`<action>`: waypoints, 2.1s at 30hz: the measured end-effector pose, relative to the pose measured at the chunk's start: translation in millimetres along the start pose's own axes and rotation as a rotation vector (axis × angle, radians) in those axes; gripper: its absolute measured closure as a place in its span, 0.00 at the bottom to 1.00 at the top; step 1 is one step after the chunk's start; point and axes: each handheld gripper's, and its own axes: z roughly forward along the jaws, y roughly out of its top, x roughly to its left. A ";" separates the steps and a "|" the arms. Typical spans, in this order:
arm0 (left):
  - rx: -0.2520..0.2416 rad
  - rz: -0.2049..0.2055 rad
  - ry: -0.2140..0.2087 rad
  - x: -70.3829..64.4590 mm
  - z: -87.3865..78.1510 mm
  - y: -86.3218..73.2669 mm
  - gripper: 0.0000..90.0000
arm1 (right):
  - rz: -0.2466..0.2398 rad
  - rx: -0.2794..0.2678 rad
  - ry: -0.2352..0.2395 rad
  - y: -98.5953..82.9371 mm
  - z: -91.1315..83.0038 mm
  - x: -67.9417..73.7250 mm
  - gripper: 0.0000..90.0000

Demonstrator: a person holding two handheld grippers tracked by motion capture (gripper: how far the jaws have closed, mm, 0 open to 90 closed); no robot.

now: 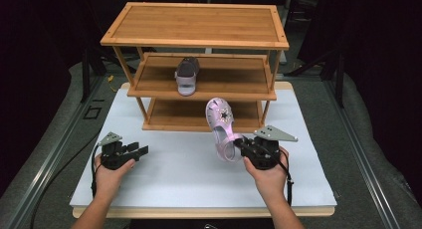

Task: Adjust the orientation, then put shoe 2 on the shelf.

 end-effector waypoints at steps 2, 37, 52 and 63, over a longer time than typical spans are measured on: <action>-0.002 -0.003 -0.001 0.2 0.1 0.1 0.53 | 0.004 -0.014 -0.016 8.1 0.0 -0.9 0.92; 0.007 -0.016 -0.011 7.9 3.2 -0.5 0.53 | 0.157 0.096 -0.270 149.2 122.8 -15.8 0.92; 0.011 -0.014 -0.023 7.4 5.2 0.0 0.53 | 0.204 0.120 -0.359 156.3 154.4 -13.5 0.92; 0.014 -0.009 -0.021 6.9 5.3 0.0 0.53 | 0.232 -0.007 -0.282 145.7 156.1 -20.3 0.73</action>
